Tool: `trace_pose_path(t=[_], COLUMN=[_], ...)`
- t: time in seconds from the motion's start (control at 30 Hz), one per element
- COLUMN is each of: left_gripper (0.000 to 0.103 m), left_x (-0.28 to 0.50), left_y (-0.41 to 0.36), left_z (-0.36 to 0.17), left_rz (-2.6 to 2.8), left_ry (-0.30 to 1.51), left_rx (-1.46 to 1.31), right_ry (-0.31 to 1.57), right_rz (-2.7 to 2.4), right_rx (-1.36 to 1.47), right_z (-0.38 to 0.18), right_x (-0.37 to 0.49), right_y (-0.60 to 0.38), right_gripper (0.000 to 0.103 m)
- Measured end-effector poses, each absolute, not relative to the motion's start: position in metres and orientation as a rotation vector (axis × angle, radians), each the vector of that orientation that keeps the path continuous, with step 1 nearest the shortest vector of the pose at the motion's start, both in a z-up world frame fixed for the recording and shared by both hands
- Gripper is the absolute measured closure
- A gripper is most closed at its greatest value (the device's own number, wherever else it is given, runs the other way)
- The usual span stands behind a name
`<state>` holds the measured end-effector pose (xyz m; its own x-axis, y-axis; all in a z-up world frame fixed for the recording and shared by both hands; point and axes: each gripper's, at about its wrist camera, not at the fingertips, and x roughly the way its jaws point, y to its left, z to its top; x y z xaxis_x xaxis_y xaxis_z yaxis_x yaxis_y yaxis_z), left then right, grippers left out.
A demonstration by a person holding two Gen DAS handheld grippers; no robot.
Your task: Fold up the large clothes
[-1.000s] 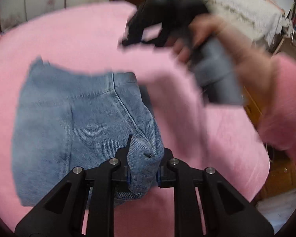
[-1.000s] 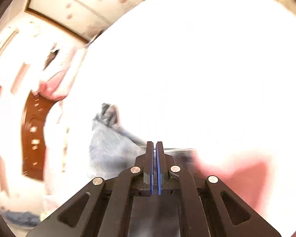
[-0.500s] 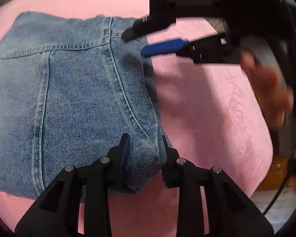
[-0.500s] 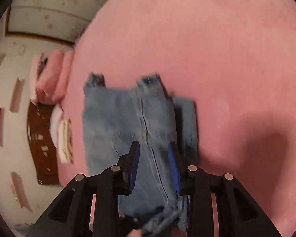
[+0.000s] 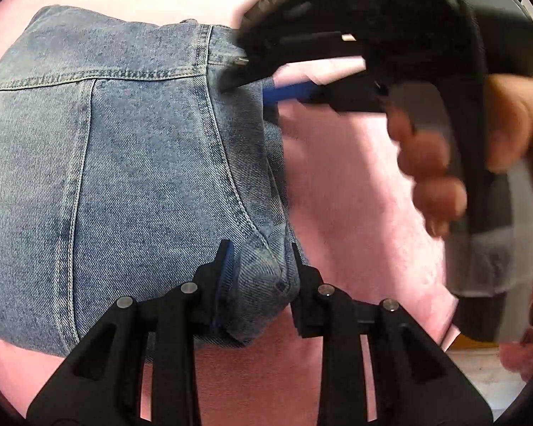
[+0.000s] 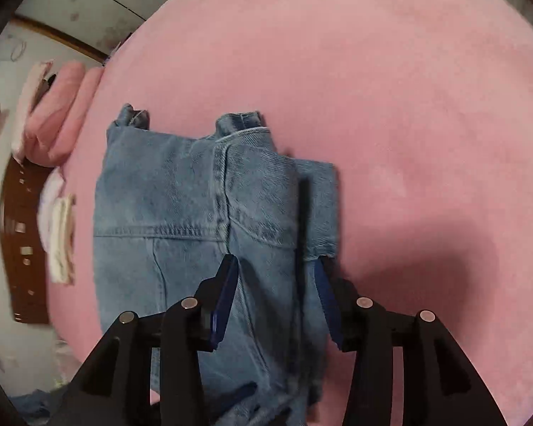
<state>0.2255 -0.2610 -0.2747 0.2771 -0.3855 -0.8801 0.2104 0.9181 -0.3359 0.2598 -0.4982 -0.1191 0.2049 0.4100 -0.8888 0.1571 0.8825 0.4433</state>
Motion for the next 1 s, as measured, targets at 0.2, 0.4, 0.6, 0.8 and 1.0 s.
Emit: trace_pose_path(t=[0.2, 0.4, 0.6, 0.8, 1.0], left_gripper=[0.079, 0.073, 0.049, 0.051, 0.075], left_x=[0.223, 0.230, 0.220, 0.232, 0.226], left_y=[-0.256, -0.244, -0.150, -0.092, -0.094], left_z=[-0.263, -0.272, -0.227, -0.240, -0.248], left_rz=[-0.392, -0.445, -0.371, -0.107, -0.059], left_ry=[1.171, 1.308, 1.331, 1.371, 1.403], left_rx=[-0.220, -0.188, -0.390, -0.223, -0.112], right_ry=[1.245, 1.225, 1.177, 1.198, 1.383], right_rz=[0.200, 0.091, 0.006, 0.265, 0.338], right_rx=[0.450, 0.494, 0.457, 0.457, 0.425], right_z=[-0.102, -0.110, -0.072, -0.054, -0.109], right_x=[0.266, 0.251, 0.210, 0.183, 0.158], right_y=[-0.489, -0.510, -0.517, -0.453, -0.411], right_gripper=[0.094, 0.087, 0.082, 0.080, 0.087])
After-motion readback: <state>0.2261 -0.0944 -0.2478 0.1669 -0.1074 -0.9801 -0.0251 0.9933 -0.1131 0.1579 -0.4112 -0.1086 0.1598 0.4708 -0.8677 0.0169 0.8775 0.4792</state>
